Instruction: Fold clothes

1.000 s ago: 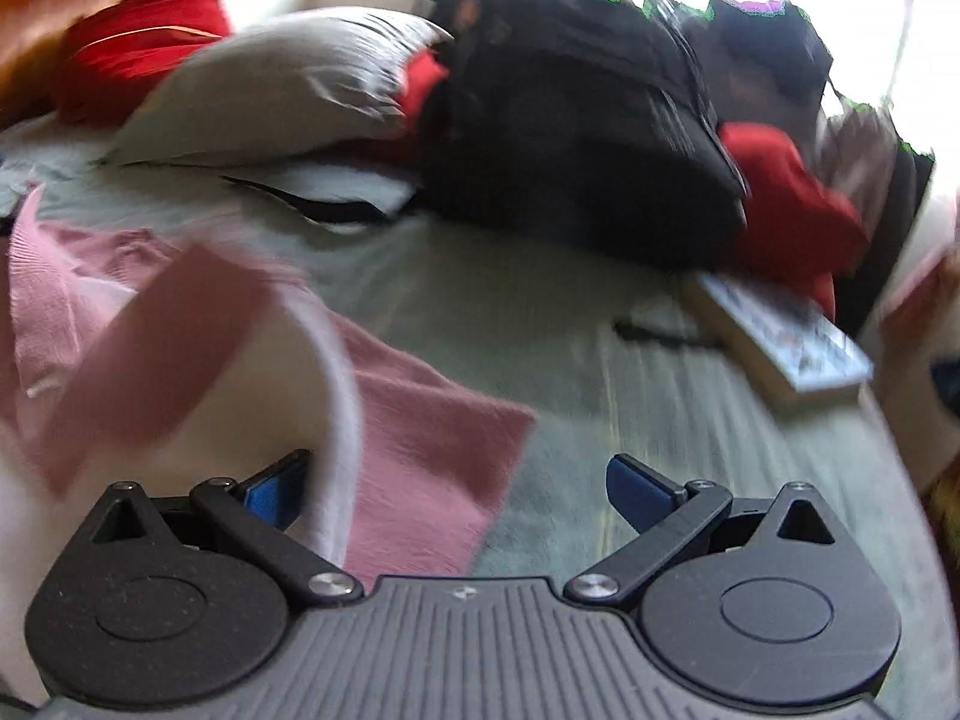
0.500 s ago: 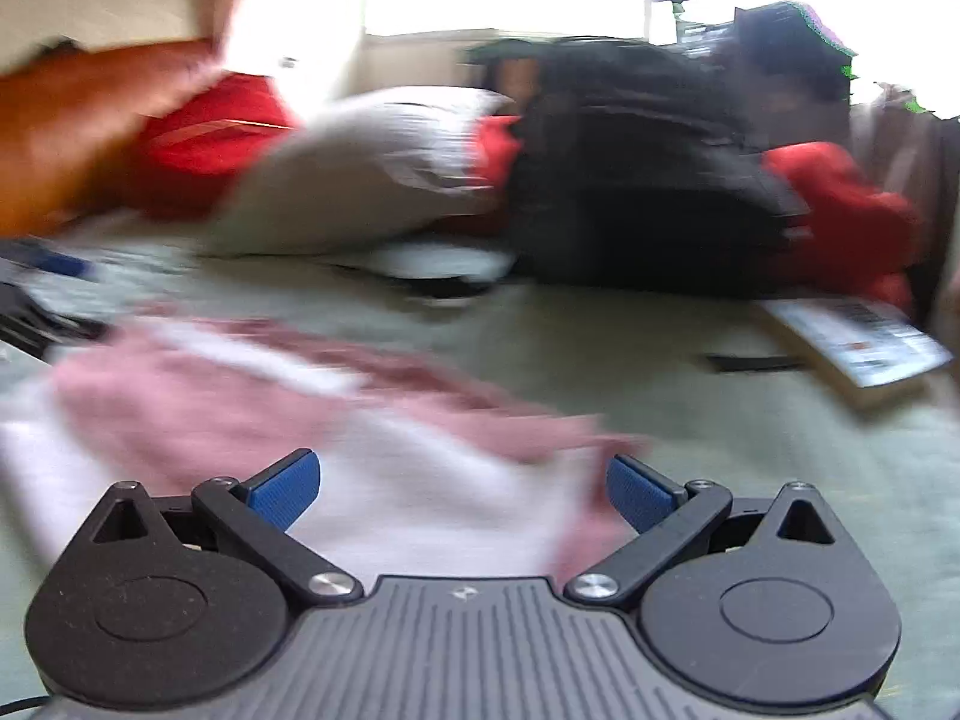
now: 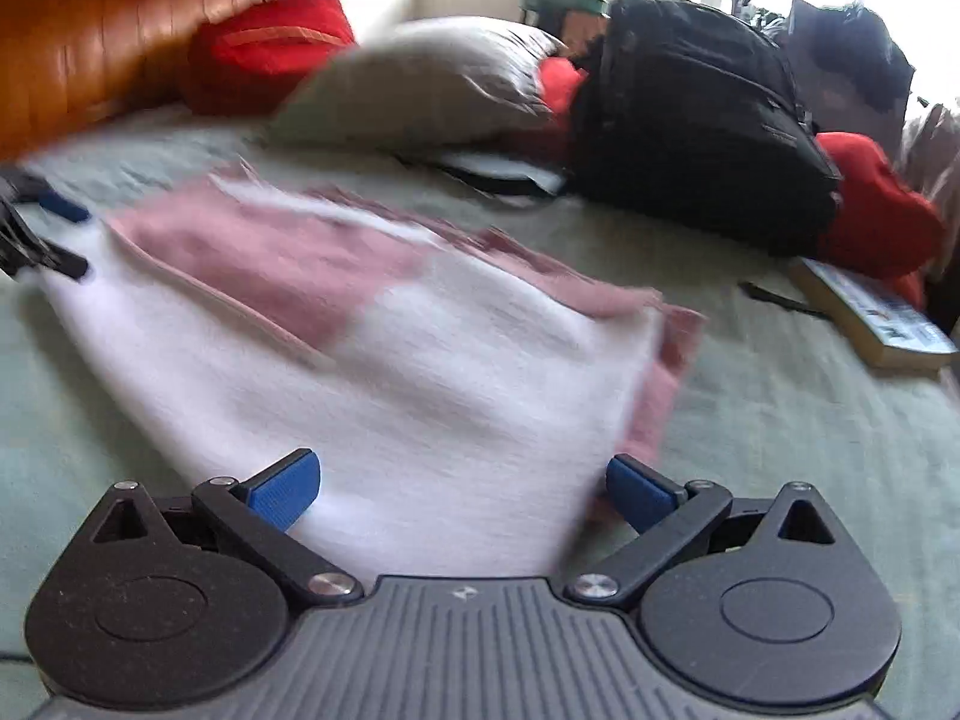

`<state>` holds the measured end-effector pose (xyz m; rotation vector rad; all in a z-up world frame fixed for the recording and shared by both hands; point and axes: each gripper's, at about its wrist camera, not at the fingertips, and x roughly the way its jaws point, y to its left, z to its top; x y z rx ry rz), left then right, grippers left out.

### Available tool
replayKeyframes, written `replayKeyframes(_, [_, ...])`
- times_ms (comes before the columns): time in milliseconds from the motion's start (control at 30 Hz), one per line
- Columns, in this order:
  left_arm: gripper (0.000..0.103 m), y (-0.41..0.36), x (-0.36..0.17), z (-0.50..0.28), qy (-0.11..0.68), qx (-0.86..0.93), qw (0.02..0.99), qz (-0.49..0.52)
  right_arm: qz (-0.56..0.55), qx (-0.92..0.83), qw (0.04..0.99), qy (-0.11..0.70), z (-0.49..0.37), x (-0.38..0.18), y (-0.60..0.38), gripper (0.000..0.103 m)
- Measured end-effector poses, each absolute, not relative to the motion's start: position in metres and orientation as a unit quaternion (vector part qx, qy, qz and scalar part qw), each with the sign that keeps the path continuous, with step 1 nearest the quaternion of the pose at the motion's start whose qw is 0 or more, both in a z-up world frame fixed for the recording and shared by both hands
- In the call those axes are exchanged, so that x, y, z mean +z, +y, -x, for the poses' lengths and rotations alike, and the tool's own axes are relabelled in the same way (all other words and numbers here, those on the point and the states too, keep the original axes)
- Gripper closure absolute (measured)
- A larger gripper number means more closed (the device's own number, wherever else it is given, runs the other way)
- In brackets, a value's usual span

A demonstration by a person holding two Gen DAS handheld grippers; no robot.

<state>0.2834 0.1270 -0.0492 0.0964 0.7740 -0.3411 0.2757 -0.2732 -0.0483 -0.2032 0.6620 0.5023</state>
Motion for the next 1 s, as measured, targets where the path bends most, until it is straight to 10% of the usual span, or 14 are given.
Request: replayKeyframes(1000, [0.001, 0.118, -0.070, -0.250, 0.417, -0.156, 0.896, -0.003, -0.006, 0.228, 0.916, 0.330, -0.230, -0.052, -0.283, 0.000])
